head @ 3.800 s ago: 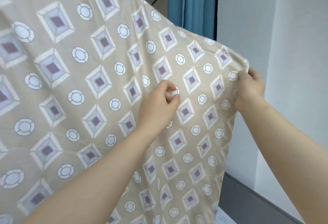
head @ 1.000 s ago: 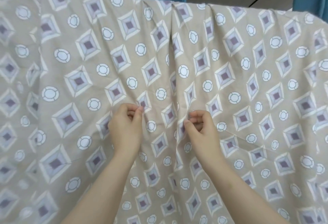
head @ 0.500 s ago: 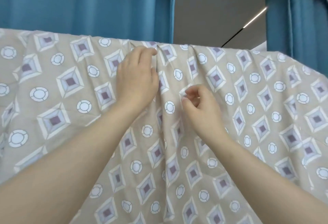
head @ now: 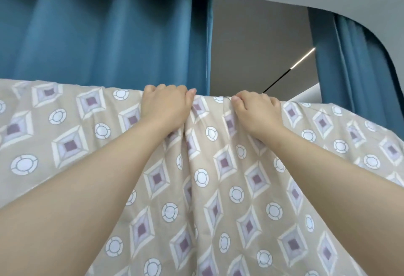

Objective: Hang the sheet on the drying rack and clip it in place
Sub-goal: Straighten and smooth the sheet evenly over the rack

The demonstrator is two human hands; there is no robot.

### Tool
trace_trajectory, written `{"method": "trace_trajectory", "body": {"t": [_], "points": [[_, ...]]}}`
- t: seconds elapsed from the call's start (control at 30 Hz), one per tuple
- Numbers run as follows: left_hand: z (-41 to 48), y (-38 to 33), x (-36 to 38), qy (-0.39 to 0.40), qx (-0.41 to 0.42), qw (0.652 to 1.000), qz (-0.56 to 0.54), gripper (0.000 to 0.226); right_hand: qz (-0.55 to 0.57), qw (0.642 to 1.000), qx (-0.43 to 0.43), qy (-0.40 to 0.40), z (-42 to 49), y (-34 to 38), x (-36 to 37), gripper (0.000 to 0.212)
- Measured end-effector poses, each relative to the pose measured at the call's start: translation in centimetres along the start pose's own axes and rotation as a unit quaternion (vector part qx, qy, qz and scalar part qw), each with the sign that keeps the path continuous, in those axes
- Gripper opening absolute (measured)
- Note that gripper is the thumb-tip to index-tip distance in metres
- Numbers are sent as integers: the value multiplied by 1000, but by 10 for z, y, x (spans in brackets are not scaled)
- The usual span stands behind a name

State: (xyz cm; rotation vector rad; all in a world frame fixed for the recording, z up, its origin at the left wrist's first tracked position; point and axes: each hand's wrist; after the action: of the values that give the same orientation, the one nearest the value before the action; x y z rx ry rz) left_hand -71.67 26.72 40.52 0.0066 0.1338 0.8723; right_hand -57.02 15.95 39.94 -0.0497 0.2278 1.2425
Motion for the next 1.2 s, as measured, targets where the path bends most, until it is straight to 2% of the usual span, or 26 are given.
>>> {"method": "trace_trajectory", "body": {"t": [0.13,0.27,0.4,0.53,0.6,0.83,0.9,1.1,1.2], "points": [[-2,12,1,-37,-6,999,16,45,-24,1000,-15,-13,2,-14,1,42],[-10,42,3,-77,-62,994,40,43,-33,999,-4,-14,5,-29,-1,43],[-6,26,1,-62,-108,991,43,38,-44,999,4,-13,6,-32,4,43],[5,-18,7,6,-19,998,-58,38,-36,999,-2,-1,4,-36,6,40],[6,-25,10,25,-9,997,-77,40,-36,999,-14,3,2,-40,5,39],[1,-21,11,-33,-44,998,-40,38,-17,998,-59,17,8,-49,-4,39],[0,-24,10,-37,-57,997,-38,38,-36,999,-34,10,10,-66,-10,42],[1,-34,9,-56,-102,992,-38,32,-94,987,132,-20,10,-136,-42,41],[0,-34,7,-64,-119,990,-40,30,-89,986,137,-3,15,-128,-44,40]]}}
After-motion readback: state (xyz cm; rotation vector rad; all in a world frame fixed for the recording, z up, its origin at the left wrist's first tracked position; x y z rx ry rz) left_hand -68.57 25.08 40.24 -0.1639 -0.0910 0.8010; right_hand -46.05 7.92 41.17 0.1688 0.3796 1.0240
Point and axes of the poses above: each hand's wrist, its own z-axis towards the middle knuckle, its own x-axis out of the palm, y = z × x, and after that the axes turned 8 degrees about -y, right-handed
